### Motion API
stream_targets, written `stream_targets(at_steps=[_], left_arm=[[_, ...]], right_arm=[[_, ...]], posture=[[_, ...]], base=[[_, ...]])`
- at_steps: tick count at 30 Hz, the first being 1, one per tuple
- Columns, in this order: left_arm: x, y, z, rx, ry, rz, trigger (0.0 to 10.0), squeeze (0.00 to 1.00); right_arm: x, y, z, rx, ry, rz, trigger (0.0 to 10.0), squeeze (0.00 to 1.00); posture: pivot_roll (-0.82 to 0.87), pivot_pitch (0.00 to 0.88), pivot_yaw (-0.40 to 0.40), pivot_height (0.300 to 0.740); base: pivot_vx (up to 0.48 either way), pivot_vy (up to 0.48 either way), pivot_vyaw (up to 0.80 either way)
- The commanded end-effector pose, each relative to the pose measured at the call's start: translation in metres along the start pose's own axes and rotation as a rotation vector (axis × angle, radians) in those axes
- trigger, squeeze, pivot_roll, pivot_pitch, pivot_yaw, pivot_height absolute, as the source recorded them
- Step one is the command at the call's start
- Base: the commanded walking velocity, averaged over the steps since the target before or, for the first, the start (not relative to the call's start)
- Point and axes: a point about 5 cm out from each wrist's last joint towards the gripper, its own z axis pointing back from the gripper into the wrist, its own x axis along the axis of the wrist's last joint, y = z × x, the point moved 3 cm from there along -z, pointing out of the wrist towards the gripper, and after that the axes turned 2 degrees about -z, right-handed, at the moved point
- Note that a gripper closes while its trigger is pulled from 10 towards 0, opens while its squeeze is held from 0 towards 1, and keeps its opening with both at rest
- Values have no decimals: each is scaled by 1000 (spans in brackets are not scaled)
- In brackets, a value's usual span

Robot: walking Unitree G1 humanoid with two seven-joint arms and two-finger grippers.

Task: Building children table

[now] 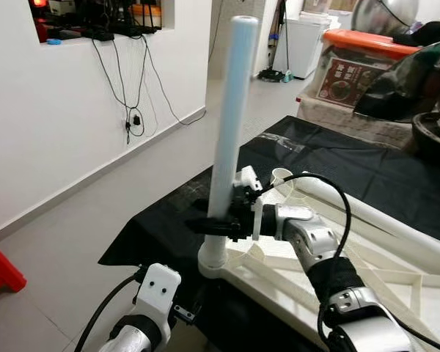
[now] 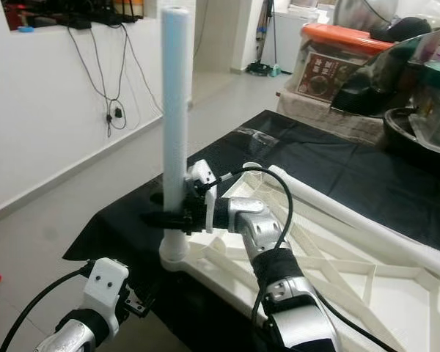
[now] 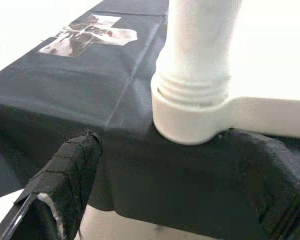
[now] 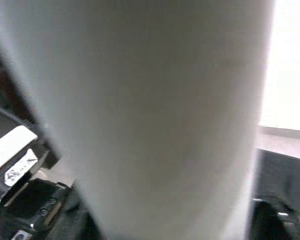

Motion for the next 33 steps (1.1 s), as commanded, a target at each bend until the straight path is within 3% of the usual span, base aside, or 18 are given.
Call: stream_targets(at_steps=[1,7,10,11,12,14,15,16,17,18,19,20,22,23,26,30,31,33], left_arm=[[-1,-2,1,-3,2,6,10000,0],[-1,-2,0,-3,1,7,10000,0],[-1,-2,0,-5,1,8,10000,0],[-1,-2,0,-5,1,8,10000,0],[-1,-1,0,-5,0,8,10000,0],[-1,-1,0,-5,0,8,10000,0],[0,-1,1,-4,-5,5,10000,0],[0,-1,1,-4,-5,5,10000,0],[1,-1,1,-3,-8,3,10000,0],[7,-1,2,0,-51,-8,10000,0],[7,-1,2,0,-51,-8,10000,0],[12,-1,3,2,-83,-16,10000,0],[12,-1,3,2,-83,-16,10000,0],[21,-2,6,5,-137,-35,10000,0],[34,-2,11,23,-225,-86,10000,0],[38,-4,12,19,-257,-109,10000,0],[39,-6,12,8,-261,-110,10000,0],[39,-6,12,5,-263,-110,10000,0]], right_arm=[[-1,7,-10,40,-12,-5,0,0],[2,0,-14,-90,-67,24,0,0],[4,-32,-5,-509,-116,47,0,0],[4,-32,-5,-509,-116,47,0,0],[5,-40,1,-634,-126,49,0,0],[5,-45,5,-703,-132,51,0,0],[7,-52,18,-881,-154,43,0,0],[7,-52,18,-881,-154,43,0,0],[8,-57,28,-1008,-170,35,0,0],[6,-56,43,-1190,-190,30,0,0],[6,-56,43,-1190,-190,30,0,0],[5,-54,55,-1313,-202,26,0,0],[5,-54,55,-1313,-202,26,0,0],[0,-46,62,-1404,-208,17,0,0],[-13,-32,63,-1501,-214,-18,0,0],[-20,-27,59,-1515,-208,-43,0,0],[-22,-27,52,-1516,-216,-60,10000,0],[-21,-27,50,-1512,-221,-59,10000,0]], posture=[[255,0,-110,740],[251,0,-109,740],[243,0,-106,740],[243,0,-106,740],[243,0,-105,740],[243,0,-104,740],[243,0,-104,740],[243,0,-104,740],[243,0,-104,740],[235,0,-105,740],[235,0,-105,740],[235,0,-105,740],[235,0,-105,740],[235,0,-107,740],[237,0,-110,740],[234,0,-109,740],[234,0,-109,740],[234,0,-109,740]], base=[[0,0,0],[0,0,0],[0,0,0],[0,0,0],[0,0,0],[0,0,0],[0,0,0],[0,0,0],[0,0,0],[0,0,0],[0,0,0],[0,0,0],[0,0,0],[0,0,0],[0,0,0],[0,0,0],[0,0,0],[0,0,0]])
